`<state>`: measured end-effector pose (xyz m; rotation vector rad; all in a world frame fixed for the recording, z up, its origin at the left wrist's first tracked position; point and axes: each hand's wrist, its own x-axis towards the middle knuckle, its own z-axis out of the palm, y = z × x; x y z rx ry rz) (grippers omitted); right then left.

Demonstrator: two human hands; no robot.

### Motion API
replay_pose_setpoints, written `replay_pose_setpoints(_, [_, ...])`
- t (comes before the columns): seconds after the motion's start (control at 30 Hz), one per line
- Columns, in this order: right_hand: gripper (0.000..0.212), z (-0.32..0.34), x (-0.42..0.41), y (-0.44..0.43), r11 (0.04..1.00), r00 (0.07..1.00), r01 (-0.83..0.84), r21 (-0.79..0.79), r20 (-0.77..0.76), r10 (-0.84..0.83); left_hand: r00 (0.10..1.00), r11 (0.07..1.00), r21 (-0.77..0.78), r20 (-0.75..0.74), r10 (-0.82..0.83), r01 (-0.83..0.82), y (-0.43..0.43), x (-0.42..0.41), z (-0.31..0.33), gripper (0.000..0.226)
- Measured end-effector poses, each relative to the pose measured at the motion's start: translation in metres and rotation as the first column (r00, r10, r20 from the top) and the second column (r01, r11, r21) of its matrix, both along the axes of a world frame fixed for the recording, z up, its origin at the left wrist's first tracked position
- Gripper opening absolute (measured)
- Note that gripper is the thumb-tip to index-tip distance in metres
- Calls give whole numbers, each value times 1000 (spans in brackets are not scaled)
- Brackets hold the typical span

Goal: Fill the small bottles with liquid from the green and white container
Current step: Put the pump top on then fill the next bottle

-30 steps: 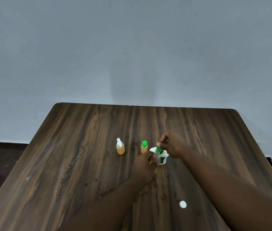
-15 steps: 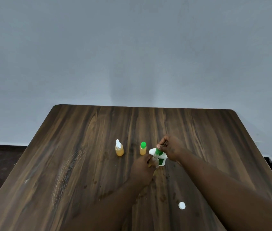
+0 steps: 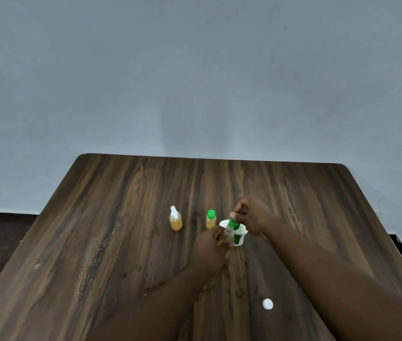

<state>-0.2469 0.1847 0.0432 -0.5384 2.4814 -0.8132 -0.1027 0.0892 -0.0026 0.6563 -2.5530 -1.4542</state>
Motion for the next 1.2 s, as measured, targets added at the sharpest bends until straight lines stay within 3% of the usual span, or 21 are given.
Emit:
replay_pose_setpoints(0.53, [17,2,5,1,998,999,-24,65,-27,26,999,1000,2,35,-23,23,1,3,-6,3])
replay_pose_setpoints(0.67, [14,8,3,0,1000,1000,-20,20,21,20,1000,1000,22,-1,-10,10,2,2,-4,19])
replay_pose_setpoints(0.9, [17,5,6,0,997,999,-27,72,-18,29,999,999,16,23,-28,28,3,5,-4,11])
replay_pose_setpoints(1.0, [18,6,4,1,1000,1000,-7,12,1,7,1000,1000,9,16,-14,13,2,2,-2,3])
replay_pose_setpoints(1.2, [17,5,5,2,999,999,-28,39,-14,29,1000,999,39,16,-16,15,3,5,-5,7])
